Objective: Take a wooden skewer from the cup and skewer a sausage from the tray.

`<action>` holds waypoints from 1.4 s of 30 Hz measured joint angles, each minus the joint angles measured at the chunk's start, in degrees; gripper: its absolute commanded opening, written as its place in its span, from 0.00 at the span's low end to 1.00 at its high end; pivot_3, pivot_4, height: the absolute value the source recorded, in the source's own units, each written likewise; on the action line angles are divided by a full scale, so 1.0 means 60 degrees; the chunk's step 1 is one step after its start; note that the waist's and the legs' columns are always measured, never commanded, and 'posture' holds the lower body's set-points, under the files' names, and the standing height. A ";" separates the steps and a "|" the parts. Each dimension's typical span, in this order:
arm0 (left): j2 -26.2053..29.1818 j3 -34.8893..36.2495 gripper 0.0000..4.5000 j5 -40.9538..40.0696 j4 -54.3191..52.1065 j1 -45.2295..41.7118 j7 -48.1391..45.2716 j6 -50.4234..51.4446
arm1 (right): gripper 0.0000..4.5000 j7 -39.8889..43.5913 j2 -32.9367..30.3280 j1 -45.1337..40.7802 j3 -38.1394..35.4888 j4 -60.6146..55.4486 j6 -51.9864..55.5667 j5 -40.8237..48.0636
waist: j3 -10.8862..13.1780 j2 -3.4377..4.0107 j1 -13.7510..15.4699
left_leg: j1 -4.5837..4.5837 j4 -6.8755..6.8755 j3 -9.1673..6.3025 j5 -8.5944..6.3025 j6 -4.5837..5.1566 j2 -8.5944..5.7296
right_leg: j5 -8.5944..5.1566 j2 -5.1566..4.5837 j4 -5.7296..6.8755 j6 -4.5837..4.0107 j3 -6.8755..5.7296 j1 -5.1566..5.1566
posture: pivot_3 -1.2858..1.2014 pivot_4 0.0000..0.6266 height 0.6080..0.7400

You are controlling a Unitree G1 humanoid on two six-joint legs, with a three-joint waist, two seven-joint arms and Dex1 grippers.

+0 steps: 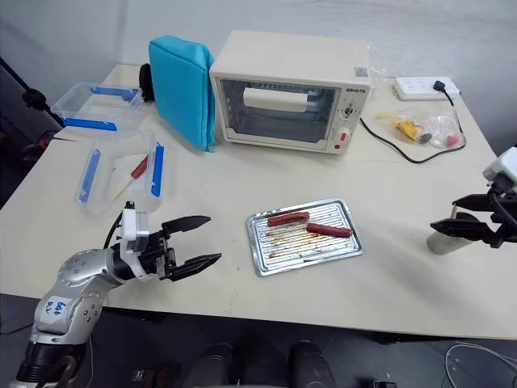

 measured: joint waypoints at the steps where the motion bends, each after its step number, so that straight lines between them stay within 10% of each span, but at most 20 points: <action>1: 0.0000 0.0000 1.00 0.0006 0.0034 0.0000 0.0006 -0.0004 | 0.61 -0.0044 0.0084 -0.0030 0.0018 0.0049 -0.0119 -0.0026 | 0.0000 0.0000 0.0000 | 0.0000 0.0001 0.0000 0.0000 0.0000 0.0000 | 0.0000 0.0000 0.0001 0.0000 0.0000 0.0000 | 0.52 0.24 1.00; 5: -0.0002 0.0000 1.00 0.0022 0.0179 -0.0003 0.0014 -0.0035 | 0.32 -0.0153 0.0177 -0.0105 0.0215 0.0303 -0.0432 -0.0245 | 0.0000 0.0000 -0.0001 | 0.0000 0.0001 0.0001 0.0001 -0.0001 0.0000 | 0.0000 0.0000 0.0001 0.0000 0.0000 0.0000 | 0.52 0.24 1.00; 22: -0.0001 0.0000 1.00 0.0037 0.0298 -0.0063 -0.0002 -0.0190 | 0.32 -0.0143 0.0262 0.0037 0.0381 0.0745 -0.1413 -0.0706 | 0.0000 0.0000 -0.0001 | 0.0000 0.0003 0.0001 0.0001 -0.0001 0.0000 | 0.0000 0.0001 0.0003 0.0000 -0.0002 0.0000 | 0.52 0.24 1.00; 28: -0.0001 0.0000 1.00 0.0040 0.0315 -0.0100 -0.0012 -0.0212 | 0.01 0.0039 0.0263 0.0040 0.0327 0.0725 -0.1390 -0.0616 | 0.0000 0.0000 0.0001 | 0.0000 0.0003 0.0001 0.0002 -0.0002 0.0000 | 0.0000 0.0001 0.0004 0.0000 -0.0001 0.0000 | 0.52 0.24 1.00; 42: -0.0002 -0.0006 1.00 0.0070 0.0679 -0.0321 -0.0190 -0.0527 | 0.01 0.0275 0.0259 -0.0453 0.0319 0.1018 -0.1137 -0.0513 | 0.0000 0.0000 -0.0001 | 0.0001 0.0004 -0.0001 0.0002 -0.0002 0.0000 | 0.0000 0.0001 0.0003 0.0000 -0.0003 0.0001 | 0.52 0.24 1.00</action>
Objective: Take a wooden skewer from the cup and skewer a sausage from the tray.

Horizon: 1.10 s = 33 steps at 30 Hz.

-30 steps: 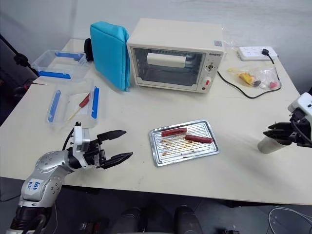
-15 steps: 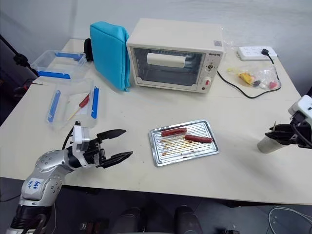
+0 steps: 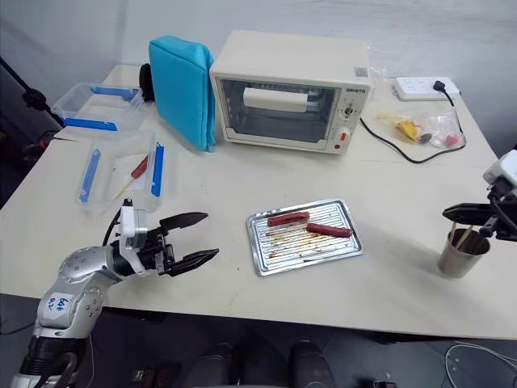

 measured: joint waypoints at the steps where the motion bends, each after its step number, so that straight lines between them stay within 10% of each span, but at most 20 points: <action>1: 0.0000 0.0000 1.00 0.0001 0.0007 0.0000 -0.0001 -0.0002 | 0.01 0.0060 -0.0001 -0.0024 -0.0009 0.0006 0.0072 0.0064 | 0.0000 0.0000 0.0001 | 0.0000 0.0000 0.0000 0.0000 0.0000 0.0000 | 0.0000 0.0000 0.0000 0.0000 0.0000 0.0000 | 0.52 0.24 1.00; 33: -0.0191 -0.0173 1.00 0.0141 0.0727 -0.0427 -0.0395 -0.0289 | 0.01 0.1678 -0.1147 0.2638 -0.3424 0.0034 0.1614 0.0140 | 0.0000 0.0001 -0.0012 | 0.0006 -0.0004 0.0003 -0.0002 0.0004 -0.0001 | 0.0000 0.0003 0.0002 0.0000 0.0006 0.0002 | 0.52 0.24 1.00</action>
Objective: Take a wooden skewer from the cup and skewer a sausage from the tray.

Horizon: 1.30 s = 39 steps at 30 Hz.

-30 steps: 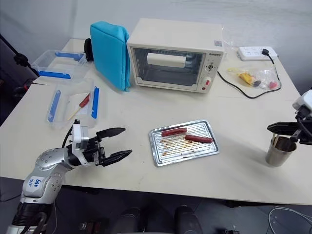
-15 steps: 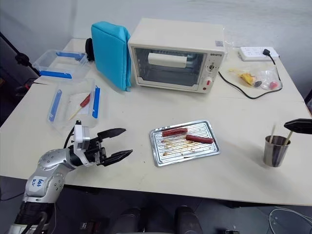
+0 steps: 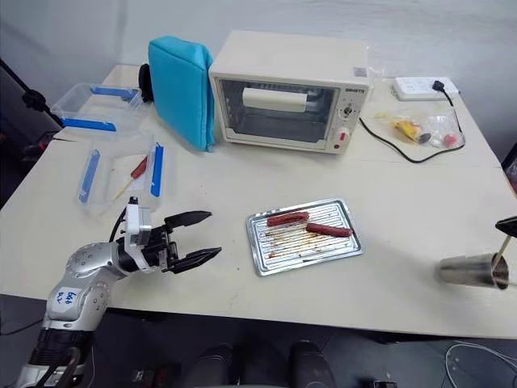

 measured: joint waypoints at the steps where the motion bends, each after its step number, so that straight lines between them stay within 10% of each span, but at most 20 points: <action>1: 0.0000 0.0000 1.00 0.0000 0.0000 -0.0001 -0.0003 0.0006 | 0.01 -0.0012 0.0000 -0.0095 0.0000 0.0002 0.0008 0.0023 | 0.0000 0.0000 0.0003 | 0.0000 0.0000 0.0000 0.0000 -0.0001 0.0000 | 0.0000 0.0000 0.0001 0.0000 0.0000 0.0000 | 0.52 0.24 1.00; 19: -0.0005 0.0029 1.00 -0.0180 -0.0087 -0.0007 -0.0001 0.0403 | 0.01 0.0376 -0.0980 -0.3122 0.0259 0.0257 0.1734 0.1930 | 0.0000 0.0004 -0.0024 | 0.0000 -0.0005 -0.0001 -0.0003 0.0002 0.0005 | -0.0001 -0.0003 -0.0004 -0.0002 0.0003 -0.0003 | 0.52 0.24 1.00; 29: -0.1558 -0.0471 1.00 -0.0474 -0.0489 -0.0940 0.0775 0.0644 | 0.01 -0.2936 0.4413 -0.6203 0.2017 -0.2058 0.3387 0.4574 | 0.0000 -0.0005 0.0052 | -0.0060 0.0033 -0.0008 0.0009 -0.0009 -0.0003 | 0.0006 0.0002 0.0066 0.0010 -0.0011 -0.0049 | 0.52 0.24 1.00; 39: -0.4281 -0.1242 1.00 0.0474 0.0844 -0.2608 0.1840 -0.1275 | 0.01 -0.6117 0.7050 -0.6927 0.1684 -0.2773 0.4275 0.7011 | 0.0000 -0.0006 0.0324 | -0.0201 0.0153 -0.0018 0.0000 0.0025 -0.0008 | 0.0019 -0.0001 0.0112 0.0035 -0.0022 -0.0142 | 0.52 0.24 1.00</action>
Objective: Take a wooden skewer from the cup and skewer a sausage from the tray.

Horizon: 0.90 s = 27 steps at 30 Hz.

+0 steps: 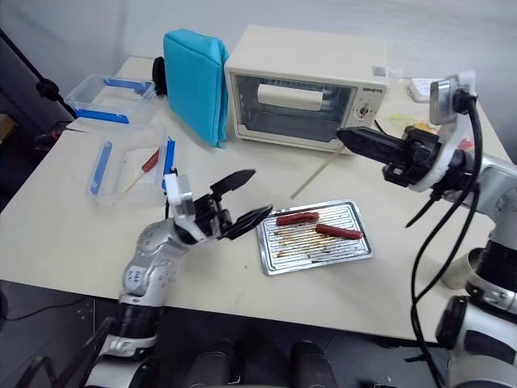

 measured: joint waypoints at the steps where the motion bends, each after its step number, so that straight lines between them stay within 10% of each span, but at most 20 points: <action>1: -0.0177 -0.0071 1.00 0.0061 0.0101 -0.0142 0.0045 -0.0118 | 0.01 -0.0244 0.0132 0.0003 -0.0087 -0.0018 -0.0007 0.0180 | 0.0000 0.0000 -0.0006 | 0.0000 0.0000 0.0000 0.0000 0.0000 0.0000 | 0.0000 0.0001 0.0000 0.0000 0.0000 0.0000 | 0.52 0.24 1.00; 12: -0.1156 -0.0407 1.00 0.0115 0.0478 -0.0801 0.0279 -0.0509 | 0.01 -0.2268 0.0757 0.0439 -0.0260 -0.0521 -0.0212 0.1940 | 0.0000 0.0000 -0.0067 | 0.0004 -0.0007 0.0000 0.0004 0.0002 0.0006 | 0.0000 0.0009 0.0004 0.0000 0.0005 -0.0001 | 0.52 0.24 1.00; 27: -0.1436 -0.0523 0.07 0.0116 0.0547 -0.0789 0.0541 -0.0608 | 0.00 -0.3224 0.0722 0.0925 -0.0029 -0.0731 -0.0734 0.3131 | 0.0000 0.0000 -0.0063 | 0.0003 -0.0010 -0.0002 0.0005 0.0005 0.0005 | 0.0000 0.0009 -0.0003 0.0000 0.0005 0.0000 | 0.52 0.24 1.00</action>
